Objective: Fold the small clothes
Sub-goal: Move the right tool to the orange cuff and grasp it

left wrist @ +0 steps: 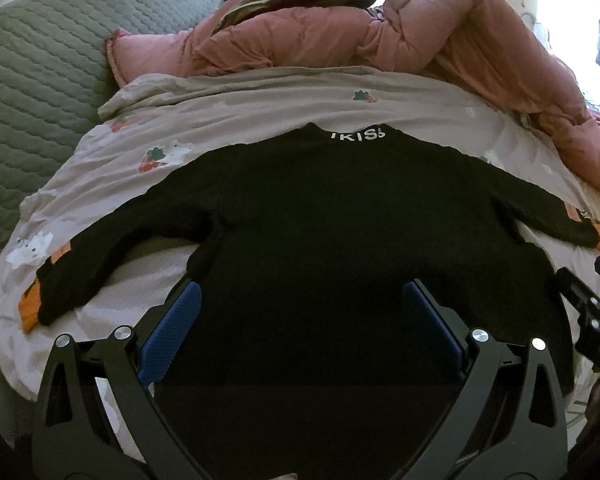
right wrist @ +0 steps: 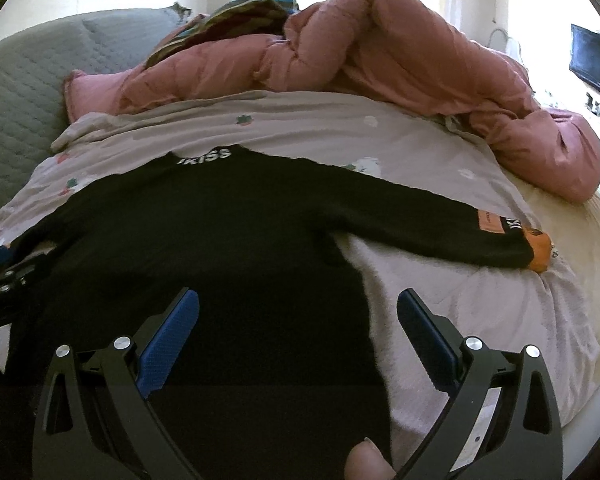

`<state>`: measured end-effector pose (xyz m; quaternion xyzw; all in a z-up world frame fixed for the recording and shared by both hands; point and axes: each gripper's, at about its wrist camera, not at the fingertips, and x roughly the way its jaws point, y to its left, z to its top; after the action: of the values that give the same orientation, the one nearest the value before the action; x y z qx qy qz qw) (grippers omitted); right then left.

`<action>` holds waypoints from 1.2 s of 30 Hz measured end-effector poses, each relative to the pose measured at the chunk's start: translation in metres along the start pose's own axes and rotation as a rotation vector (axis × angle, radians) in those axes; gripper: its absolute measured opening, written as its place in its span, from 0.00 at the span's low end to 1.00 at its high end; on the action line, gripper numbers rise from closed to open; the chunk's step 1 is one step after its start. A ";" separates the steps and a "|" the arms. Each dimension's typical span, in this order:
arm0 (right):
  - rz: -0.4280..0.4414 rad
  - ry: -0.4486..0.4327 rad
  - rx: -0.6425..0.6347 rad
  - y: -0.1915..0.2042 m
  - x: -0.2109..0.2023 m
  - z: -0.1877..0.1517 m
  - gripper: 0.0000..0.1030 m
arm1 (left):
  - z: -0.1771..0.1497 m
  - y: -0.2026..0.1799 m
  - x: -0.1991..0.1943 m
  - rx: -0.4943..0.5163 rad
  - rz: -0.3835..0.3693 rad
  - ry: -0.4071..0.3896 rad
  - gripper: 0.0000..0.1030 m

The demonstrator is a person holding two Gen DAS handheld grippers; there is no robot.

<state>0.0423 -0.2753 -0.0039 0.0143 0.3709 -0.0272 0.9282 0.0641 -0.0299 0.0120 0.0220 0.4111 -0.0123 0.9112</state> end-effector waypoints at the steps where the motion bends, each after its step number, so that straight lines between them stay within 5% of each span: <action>1: -0.009 0.000 0.007 -0.003 0.003 0.002 0.96 | 0.002 -0.001 0.003 0.000 -0.005 0.005 0.92; 36: -0.132 0.068 0.276 -0.118 0.075 0.045 0.96 | 0.079 -0.031 0.085 -0.024 -0.112 0.058 0.92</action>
<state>0.1198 -0.3978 -0.0238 0.1182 0.3952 -0.1381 0.9004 0.1777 -0.0655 -0.0002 -0.0115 0.4380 -0.0579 0.8970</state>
